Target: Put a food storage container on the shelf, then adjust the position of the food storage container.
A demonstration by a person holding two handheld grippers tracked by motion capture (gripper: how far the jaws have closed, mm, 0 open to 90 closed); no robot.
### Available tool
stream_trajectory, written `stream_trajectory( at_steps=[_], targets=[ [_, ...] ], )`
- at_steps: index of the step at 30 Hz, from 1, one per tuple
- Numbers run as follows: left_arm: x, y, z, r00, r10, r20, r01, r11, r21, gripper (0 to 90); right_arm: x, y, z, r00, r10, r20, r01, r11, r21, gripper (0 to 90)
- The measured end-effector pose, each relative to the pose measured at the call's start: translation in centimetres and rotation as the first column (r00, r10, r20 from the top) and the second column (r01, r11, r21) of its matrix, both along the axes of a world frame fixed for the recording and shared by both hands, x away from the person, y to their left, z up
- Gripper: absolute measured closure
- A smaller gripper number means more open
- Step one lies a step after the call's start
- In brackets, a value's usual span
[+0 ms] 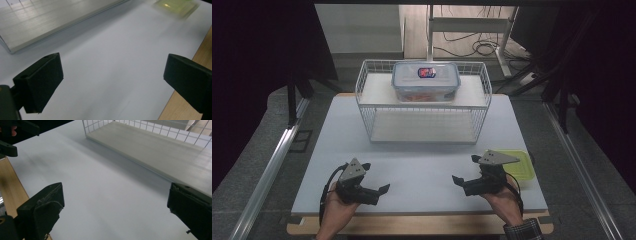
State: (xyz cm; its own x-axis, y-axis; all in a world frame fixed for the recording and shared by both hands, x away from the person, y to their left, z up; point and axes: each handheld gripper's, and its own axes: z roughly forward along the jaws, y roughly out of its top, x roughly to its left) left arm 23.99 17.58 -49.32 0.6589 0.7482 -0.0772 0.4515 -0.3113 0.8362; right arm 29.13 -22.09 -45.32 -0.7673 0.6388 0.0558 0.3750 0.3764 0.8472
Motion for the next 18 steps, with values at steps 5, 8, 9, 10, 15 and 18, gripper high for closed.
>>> stream_trajectory(
  at_steps=[5, 8, 9, 10, 15, 18],
  targets=[
    [-0.8, 0.0, -1.1, 0.9998, 0.019, -0.002, -0.019, 0.9991, 0.038, 2.6, -0.8, -0.1, -1.0, 1.0000, 0.005, -0.008, -0.005, 0.9996, -0.028, 1.2],
    [-1.0, 0.0, -1.7, 0.9997, 0.023, -0.010, -0.022, 0.9979, 0.060, 2.6, -1.1, -0.1, -1.6, 0.9998, 0.011, -0.015, -0.012, 0.9983, -0.058, 1.2],
    [-1.1, 0.0, -1.9, 0.9996, 0.025, -0.013, -0.024, 0.9969, 0.075, 2.6, -1.1, -0.1, -1.8, 0.9998, 0.012, -0.018, -0.013, 0.9980, -0.062, 1.3],
    [-1.1, 0.0, -2.0, 0.9996, 0.027, -0.013, -0.026, 0.9964, 0.081, 2.6, -1.2, 0.0, -2.1, 0.9996, 0.014, -0.025, -0.016, 0.9975, -0.069, 1.4],
    [-1.2, -0.1, -2.1, 0.9997, 0.024, -0.010, -0.023, 0.9961, 0.085, 2.6, -1.0, 0.0, -2.7, 0.9996, -0.005, -0.029, 0.001, 0.9930, -0.118, 1.5],
    [-1.2, 0.1, -2.1, 0.9996, 0.027, -0.006, -0.027, 0.9962, 0.083, 2.6, -0.8, -0.3, -2.7, 0.9986, -0.041, -0.035, 0.036, 0.9918, -0.123, 0.0]
  ],
)
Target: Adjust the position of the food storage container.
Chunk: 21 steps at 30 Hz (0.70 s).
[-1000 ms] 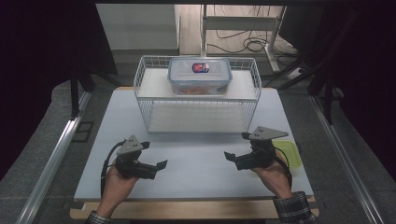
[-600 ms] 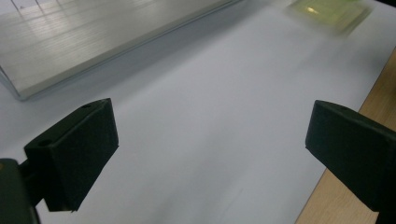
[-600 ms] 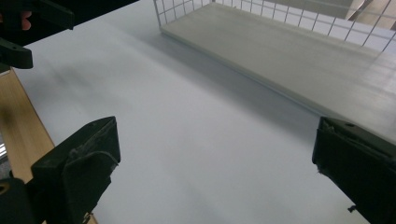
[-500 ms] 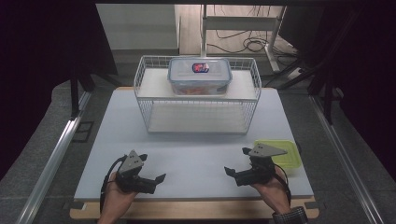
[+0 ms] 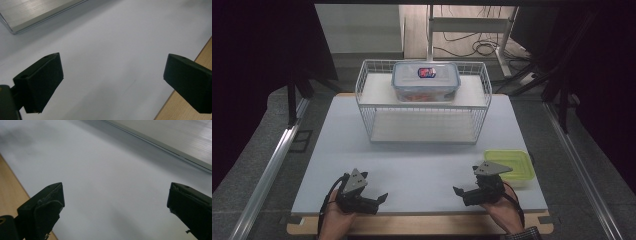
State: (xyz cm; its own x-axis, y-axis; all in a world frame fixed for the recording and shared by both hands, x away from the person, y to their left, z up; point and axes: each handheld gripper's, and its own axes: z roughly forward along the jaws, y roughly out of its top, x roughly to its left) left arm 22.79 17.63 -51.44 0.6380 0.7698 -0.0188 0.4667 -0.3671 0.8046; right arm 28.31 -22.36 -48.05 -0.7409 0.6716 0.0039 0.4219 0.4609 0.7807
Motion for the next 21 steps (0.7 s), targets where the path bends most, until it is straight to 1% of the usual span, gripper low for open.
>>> stream_trajectory(
  at_steps=[2, 3, 5, 6, 11, 13, 15, 17, 19, 21],
  targets=[
    [0.0, 0.1, 0.0, 1.0000, 0.002, 0.000, -0.002, 1.0000, -0.005, 2.6, 0.1, -0.2, 0.1, 0.9999, -0.015, -0.003, 0.015, 0.9999, 0.003, 0.0],
    [0.0, 0.2, 0.0, 1.0000, 0.003, 0.000, -0.003, 1.0000, -0.008, 2.6, 0.2, -0.4, 0.2, 0.9995, -0.030, -0.001, 0.030, 0.9995, 0.008, 0.0],
    [0.0, 0.2, 0.0, 1.0000, 0.004, -0.002, -0.004, 0.9999, -0.013, 2.6, 0.4, -0.9, 0.5, 0.9985, -0.055, -0.003, 0.055, 0.9981, 0.028, 0.0],
    [0.0, 0.2, 0.0, 1.0000, 0.005, -0.002, -0.005, 0.9999, -0.013, 2.6, 0.5, -1.1, 0.6, 0.9980, -0.063, -0.007, 0.063, 0.9975, 0.030, 0.0],
    [0.1, 0.2, -0.2, 1.0000, 0.006, -0.004, -0.006, 1.0000, -0.007, 2.6, 1.0, -2.6, 1.2, 0.9932, -0.116, 0.011, 0.116, 0.9927, 0.032, 0.6],
    [0.1, 0.3, -0.2, 1.0000, 0.007, -0.004, -0.007, 1.0000, -0.006, 2.7, 1.2, -3.4, 1.4, 0.9894, -0.144, 0.020, 0.143, 0.9892, 0.032, 5.2],
    [0.2, 0.3, -0.2, 1.0000, 0.009, -0.004, -0.009, 0.9999, -0.006, 2.7, 1.5, -4.3, 1.5, 0.9842, -0.177, 0.012, 0.176, 0.9839, 0.031, 9.1],
    [0.2, 0.3, -0.3, 0.9999, 0.011, -0.005, -0.011, 0.9999, -0.006, 2.7, 1.8, -5.2, 1.7, 0.9782, -0.207, 0.013, 0.207, 0.9780, 0.029, 14.5],
    [0.2, 0.4, -0.3, 0.9999, 0.012, -0.008, -0.013, 0.9999, -0.007, 2.8, 1.9, -6.2, 1.9, 0.9721, -0.234, 0.020, 0.233, 0.9723, 0.017, 21.3],
    [0.3, 0.4, -0.4, 0.9999, 0.013, -0.009, -0.013, 0.9999, -0.007, 2.8, 2.0, -6.9, 2.0, 0.9673, -0.253, 0.021, 0.253, 0.9675, 0.016, 29.2]
  ],
)
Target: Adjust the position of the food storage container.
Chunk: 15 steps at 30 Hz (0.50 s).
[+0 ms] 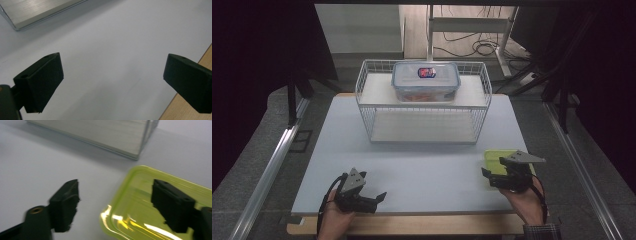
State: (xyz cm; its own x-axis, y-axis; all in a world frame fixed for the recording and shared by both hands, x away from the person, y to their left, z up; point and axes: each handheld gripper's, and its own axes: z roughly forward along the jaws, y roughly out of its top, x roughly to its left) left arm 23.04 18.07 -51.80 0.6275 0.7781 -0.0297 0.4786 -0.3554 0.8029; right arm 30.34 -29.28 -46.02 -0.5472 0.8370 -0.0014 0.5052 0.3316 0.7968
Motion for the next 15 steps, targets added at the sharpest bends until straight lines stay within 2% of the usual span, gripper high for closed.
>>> stream_trajectory(
  at_steps=[4, 10, 12, 15],
  targets=[
    [0.0, 0.0, 0.0, 1.0000, 0.002, 0.001, -0.002, 1.0000, 0.001, 2.9, 0.3, -1.7, 0.1, 0.9994, -0.028, -0.019, 0.028, 0.9996, -0.001, 42.0],
    [0.1, 0.0, -0.1, 1.0000, 0.001, -0.004, -0.001, 1.0000, 0.001, 2.9, 0.7, -3.9, 0.1, 0.9976, -0.066, -0.020, 0.065, 0.9977, -0.020, 61.5],
    [0.1, 0.0, -0.1, 0.9994, -0.017, -0.030, 0.017, 0.9998, -0.005, 5.0, 0.8, -4.5, 0.2, 0.9972, -0.072, -0.020, 0.071, 0.9971, -0.028, 66.1],
    [0.1, 0.0, 0.0, 0.9994, -0.018, -0.028, 0.018, 0.9998, 0.002, 5.6, 0.9, -5.5, 0.2, 0.9953, -0.095, -0.019, 0.094, 0.9948, -0.039, 73.8]
  ],
)
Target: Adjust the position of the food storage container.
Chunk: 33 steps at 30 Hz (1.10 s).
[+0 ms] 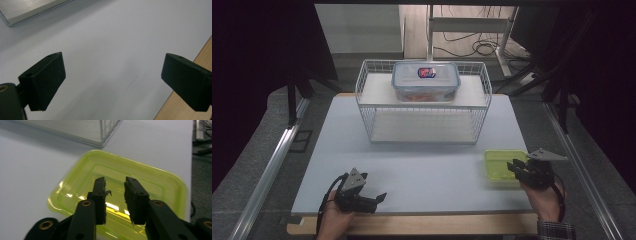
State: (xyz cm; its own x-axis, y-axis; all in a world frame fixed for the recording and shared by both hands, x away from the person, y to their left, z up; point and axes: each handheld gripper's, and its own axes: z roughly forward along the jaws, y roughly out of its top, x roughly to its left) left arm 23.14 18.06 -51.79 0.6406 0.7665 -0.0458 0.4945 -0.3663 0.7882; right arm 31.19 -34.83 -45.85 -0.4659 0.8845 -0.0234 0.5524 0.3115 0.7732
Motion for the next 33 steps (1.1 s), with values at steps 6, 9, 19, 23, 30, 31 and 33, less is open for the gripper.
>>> stream_trajectory(
  at_steps=[6, 9, 19, 23, 30, 31, 33],
  targets=[
    [0.1, 0.2, -0.1, 1.0000, 0.009, 0.003, -0.009, 1.0000, 0.002, 5.5, 0.1, -1.8, 0.1, 0.9985, -0.054, 0.004, 0.054, 0.9983, 0.023, 81.6],
    [0.1, 0.2, -0.1, 0.9999, 0.012, 0.003, -0.012, 0.9999, -0.001, 5.5, 0.2, -2.7, 0.0, 0.9966, -0.083, 0.004, 0.083, 0.9963, 0.023, 85.1],
    [0.2, 0.2, -0.3, 0.9999, 0.009, -0.007, -0.009, 0.9999, 0.005, 5.5, 0.5, -4.8, -0.4, 0.9858, -0.168, 0.010, 0.168, 0.9856, 0.024, 89.0],
    [0.2, 0.1, -0.3, 0.9999, 0.007, -0.009, -0.007, 1.0000, 0.006, 5.5, 0.7, -5.3, -0.7, 0.9815, -0.191, 0.006, 0.191, 0.9814, 0.014, 89.1],
    [0.2, 0.1, -0.4, 0.9999, 0.008, -0.011, -0.008, 0.9999, 0.010, 5.5, 1.3, -5.9, -1.3, 0.9783, -0.207, 0.010, 0.207, 0.9782, -0.016, 88.9],
    [0.2, 0.1, -0.4, 0.9999, 0.008, -0.012, -0.008, 0.9999, 0.009, 5.5, 1.4, -6.0, -1.5, 0.9770, -0.213, 0.010, 0.213, 0.9768, -0.022, 88.9],
    [0.3, 0.1, -0.4, 0.9999, 0.007, -0.014, -0.007, 0.9999, 0.010, 5.5, 1.6, -6.2, -1.7, 0.9755, -0.220, 0.004, 0.220, 0.9751, -0.025, 89.0]
  ],
)
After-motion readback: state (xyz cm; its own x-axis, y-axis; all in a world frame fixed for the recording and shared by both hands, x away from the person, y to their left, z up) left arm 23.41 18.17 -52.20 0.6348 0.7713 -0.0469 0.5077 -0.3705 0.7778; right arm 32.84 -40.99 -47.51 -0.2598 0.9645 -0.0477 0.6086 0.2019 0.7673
